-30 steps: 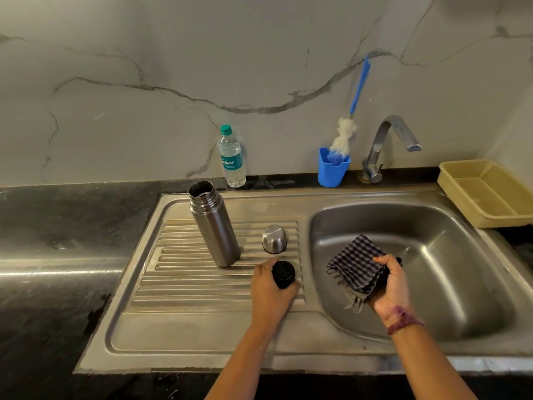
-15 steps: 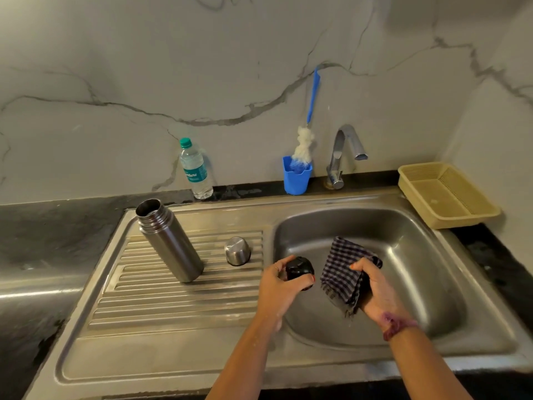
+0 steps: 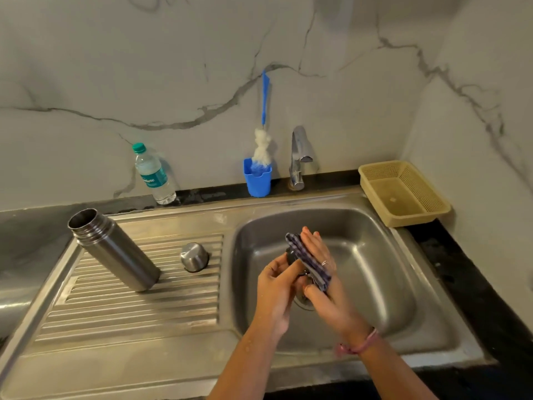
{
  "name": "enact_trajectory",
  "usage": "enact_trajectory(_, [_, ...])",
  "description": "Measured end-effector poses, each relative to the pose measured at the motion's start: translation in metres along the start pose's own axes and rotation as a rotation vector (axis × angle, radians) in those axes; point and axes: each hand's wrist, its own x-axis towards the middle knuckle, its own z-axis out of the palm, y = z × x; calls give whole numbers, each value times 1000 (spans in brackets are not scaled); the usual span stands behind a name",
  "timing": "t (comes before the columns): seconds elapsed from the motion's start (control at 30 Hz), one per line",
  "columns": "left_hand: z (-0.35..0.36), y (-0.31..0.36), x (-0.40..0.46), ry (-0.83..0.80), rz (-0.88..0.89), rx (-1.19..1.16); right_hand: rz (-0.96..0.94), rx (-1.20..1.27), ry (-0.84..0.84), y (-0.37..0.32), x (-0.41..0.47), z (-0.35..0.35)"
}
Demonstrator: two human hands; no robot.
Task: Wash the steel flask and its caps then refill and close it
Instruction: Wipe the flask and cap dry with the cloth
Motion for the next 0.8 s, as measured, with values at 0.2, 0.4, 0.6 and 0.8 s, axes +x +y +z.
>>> enact_trajectory(0.2, [23,-4,-5,-26,-54,-54,92,283,72,4,-6,-24])
enact_trajectory(0.4, [38,-6,-2,-18,-43,-80,-37,-9,21,5,3,-37])
enact_trajectory(0.6, [42,-11,4,10,-56,-109,83,184,8,2,5,-44])
enact_trajectory(0.8, [44,-11,4,0,-59,-147,115,279,21,9,8,-44])
